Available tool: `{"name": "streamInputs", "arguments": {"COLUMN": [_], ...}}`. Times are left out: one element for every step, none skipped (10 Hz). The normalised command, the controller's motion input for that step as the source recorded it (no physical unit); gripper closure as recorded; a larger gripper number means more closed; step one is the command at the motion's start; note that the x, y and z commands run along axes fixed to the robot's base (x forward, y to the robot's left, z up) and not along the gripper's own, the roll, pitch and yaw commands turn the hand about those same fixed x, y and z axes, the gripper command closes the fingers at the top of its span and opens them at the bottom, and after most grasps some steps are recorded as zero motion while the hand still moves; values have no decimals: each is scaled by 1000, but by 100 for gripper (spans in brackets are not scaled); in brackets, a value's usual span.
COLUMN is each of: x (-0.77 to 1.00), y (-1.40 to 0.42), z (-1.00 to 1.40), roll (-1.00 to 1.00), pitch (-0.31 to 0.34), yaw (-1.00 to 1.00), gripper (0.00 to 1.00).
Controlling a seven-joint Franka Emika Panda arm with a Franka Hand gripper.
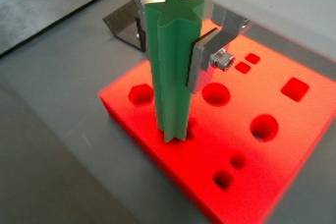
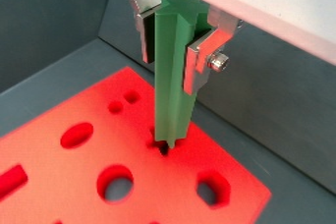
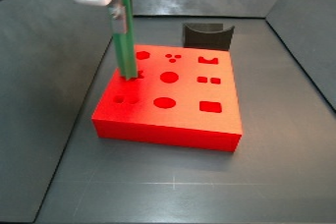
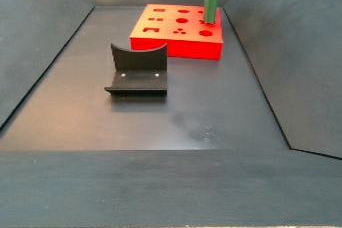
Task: Pick up the star object. Move up. Move to above the board. Insert the star object.
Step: Insert the star object.
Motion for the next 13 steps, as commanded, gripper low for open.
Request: {"name": "streamInputs", "arguments": {"x": [377, 194, 51, 0, 0, 0, 0, 0, -14, -143, -169, -180, -203], "y": [371, 123, -3, -140, -226, -294, -177, -126, -97, -14, -66, 0, 0], "z": [-14, -17, -57, -31, -6, 0, 0, 0, -26, -106, -140, -169, -186], "roll": [-107, -59, 0, 0, 0, 19, 0, 0, 0, 0, 0, 0, 0], "pitch": [117, 94, 67, 36, 1, 0, 0, 0, 0, 0, 0, 4, 10], "yaw": [-149, -69, 0, -6, -37, -26, -11, 0, 0, 0, 0, 29, 129], "gripper": [100, 100, 100, 100, 100, 100, 100, 100, 100, 100, 100, 100, 100]}}
